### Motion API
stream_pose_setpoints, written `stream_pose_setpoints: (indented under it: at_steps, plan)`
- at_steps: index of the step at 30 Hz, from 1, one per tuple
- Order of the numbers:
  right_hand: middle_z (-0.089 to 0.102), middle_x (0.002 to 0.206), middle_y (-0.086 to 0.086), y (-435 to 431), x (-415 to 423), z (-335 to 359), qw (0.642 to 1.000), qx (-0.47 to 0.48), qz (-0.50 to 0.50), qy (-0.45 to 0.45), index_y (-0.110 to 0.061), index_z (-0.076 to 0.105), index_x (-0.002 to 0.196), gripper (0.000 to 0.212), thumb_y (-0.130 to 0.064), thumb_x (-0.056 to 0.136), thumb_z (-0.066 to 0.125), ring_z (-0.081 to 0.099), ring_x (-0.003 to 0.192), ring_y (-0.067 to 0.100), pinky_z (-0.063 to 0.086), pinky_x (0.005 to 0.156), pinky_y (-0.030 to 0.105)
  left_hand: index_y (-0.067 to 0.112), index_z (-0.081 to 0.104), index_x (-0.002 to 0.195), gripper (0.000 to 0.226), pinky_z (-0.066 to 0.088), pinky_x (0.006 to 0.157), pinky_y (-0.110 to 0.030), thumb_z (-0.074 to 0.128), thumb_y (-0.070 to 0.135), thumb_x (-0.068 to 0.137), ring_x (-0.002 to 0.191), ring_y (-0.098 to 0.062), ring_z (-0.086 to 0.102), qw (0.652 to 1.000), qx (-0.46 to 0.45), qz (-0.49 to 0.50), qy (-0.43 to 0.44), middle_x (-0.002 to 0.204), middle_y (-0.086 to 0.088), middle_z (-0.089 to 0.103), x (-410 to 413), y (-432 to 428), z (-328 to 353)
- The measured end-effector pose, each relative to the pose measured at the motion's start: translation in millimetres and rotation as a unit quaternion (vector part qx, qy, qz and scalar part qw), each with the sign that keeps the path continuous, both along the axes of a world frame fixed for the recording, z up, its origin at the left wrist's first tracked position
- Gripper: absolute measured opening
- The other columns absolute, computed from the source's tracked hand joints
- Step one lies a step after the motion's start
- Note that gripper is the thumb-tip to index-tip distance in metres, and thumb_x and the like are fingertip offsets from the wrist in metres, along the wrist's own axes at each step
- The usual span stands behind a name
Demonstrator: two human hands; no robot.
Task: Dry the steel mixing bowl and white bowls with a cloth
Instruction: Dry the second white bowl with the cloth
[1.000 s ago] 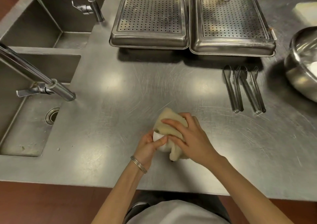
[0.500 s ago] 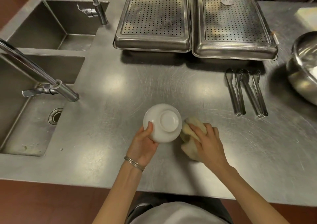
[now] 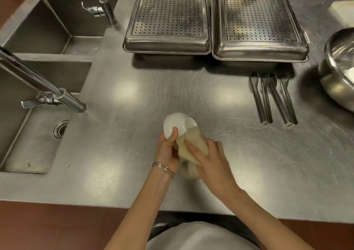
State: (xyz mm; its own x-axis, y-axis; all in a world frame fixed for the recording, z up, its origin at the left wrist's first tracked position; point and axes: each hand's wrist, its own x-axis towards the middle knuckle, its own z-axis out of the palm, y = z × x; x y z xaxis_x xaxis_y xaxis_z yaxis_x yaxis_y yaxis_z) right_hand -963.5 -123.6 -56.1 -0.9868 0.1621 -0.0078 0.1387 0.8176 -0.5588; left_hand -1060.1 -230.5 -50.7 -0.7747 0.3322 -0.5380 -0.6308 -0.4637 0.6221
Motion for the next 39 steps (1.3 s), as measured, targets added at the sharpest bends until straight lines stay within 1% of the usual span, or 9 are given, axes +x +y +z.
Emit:
stream_pose_setpoints:
  at_steps: [4,8,10,13,17,20,25,35,39]
  plan:
    - [0.025,0.143,0.002,22,1,-23,0.986,0.067,0.003,-0.153,-0.045,0.031,0.136,0.051,-0.052,0.086,0.022,0.019,0.121,0.022,0.025,0.099,0.029,0.014,0.058,0.114,0.043,0.054,0.081,-0.033,0.066,0.016,0.072,0.096,-0.017,0.062,0.993,-0.077,-0.01,0.087,0.109,-0.009,0.064,-4,-9,-6]
    - [0.011,0.154,0.009,63,-6,-13,0.979,0.088,-0.039,-0.178,-0.04,0.031,0.139,0.054,-0.035,0.089,0.05,0.003,0.139,0.033,0.011,0.111,0.053,0.017,0.064,0.087,0.023,0.044,0.065,-0.009,0.075,0.013,0.067,0.072,0.008,0.056,0.918,-0.265,-0.082,0.283,0.086,0.001,0.062,-8,-33,-3]
    - [0.02,0.152,0.0,68,-15,15,0.985,-0.09,-0.061,-0.131,-0.038,0.026,0.142,0.061,-0.055,0.087,0.048,0.017,0.14,0.023,0.016,0.112,0.044,0.018,0.064,0.086,0.024,0.038,0.071,-0.004,0.079,0.013,0.068,0.078,0.015,0.052,0.833,-0.334,-0.116,0.425,0.086,0.007,0.059,-9,-39,-7]
    - [0.049,0.133,-0.006,63,-33,50,0.877,-0.443,-0.097,-0.157,-0.04,0.025,0.141,0.071,-0.06,0.076,0.048,0.055,0.115,0.014,0.046,0.097,0.037,0.025,0.063,0.086,0.016,0.03,0.081,-0.007,0.069,0.03,0.072,0.083,0.005,0.047,0.669,-0.344,-0.19,0.63,0.082,0.014,0.053,-14,-40,-13]
    - [0.063,0.107,-0.002,57,-42,52,0.892,-0.41,-0.084,-0.17,-0.038,0.044,0.124,0.04,-0.024,0.09,0.058,0.063,0.089,0.007,0.054,0.063,0.019,0.025,0.068,0.078,0.015,0.029,0.081,-0.025,0.074,0.031,0.065,0.085,-0.014,0.044,0.442,-0.399,-0.181,0.783,0.076,0.007,0.057,-16,-29,-14]
    - [0.066,0.094,0.011,62,-30,41,0.917,-0.365,-0.117,-0.108,-0.028,0.051,0.127,0.048,0.001,0.089,0.047,0.062,0.082,0.012,0.05,0.058,0.016,0.035,0.06,0.103,0.045,0.027,0.094,-0.021,0.07,0.052,0.063,0.106,-0.015,0.041,0.537,-0.424,-0.149,0.714,0.106,0.008,0.05,-17,-30,-10]
    - [0.066,0.103,-0.011,68,-15,45,0.935,-0.33,-0.127,0.0,-0.044,0.047,0.121,0.056,0.001,0.088,0.049,0.062,0.097,0.013,0.054,0.082,0.036,0.044,0.029,0.133,0.093,0.018,0.101,-0.001,0.074,0.057,0.053,0.127,0.011,0.025,0.741,-0.348,-0.246,0.519,0.137,0.025,0.03,-12,-27,2]
    - [0.063,0.108,-0.015,75,-3,58,0.918,-0.366,-0.147,0.03,-0.045,0.052,0.109,0.049,-0.001,0.087,0.058,0.062,0.101,0.006,0.054,0.086,0.032,0.04,0.035,0.133,0.086,0.034,0.1,-0.012,0.078,0.039,0.059,0.124,0.002,0.041,0.778,-0.276,-0.249,0.507,0.135,0.022,0.042,-7,-13,12]
    - [0.065,0.102,-0.008,82,1,68,0.923,-0.355,-0.148,0.008,-0.047,0.052,0.107,0.049,-0.003,0.086,0.059,0.063,0.094,0.008,0.057,0.065,0.022,0.038,0.036,0.132,0.085,0.037,0.096,-0.011,0.078,0.04,0.058,0.122,0.002,0.043,0.777,-0.266,-0.258,0.509,0.135,0.02,0.043,-6,-6,15]
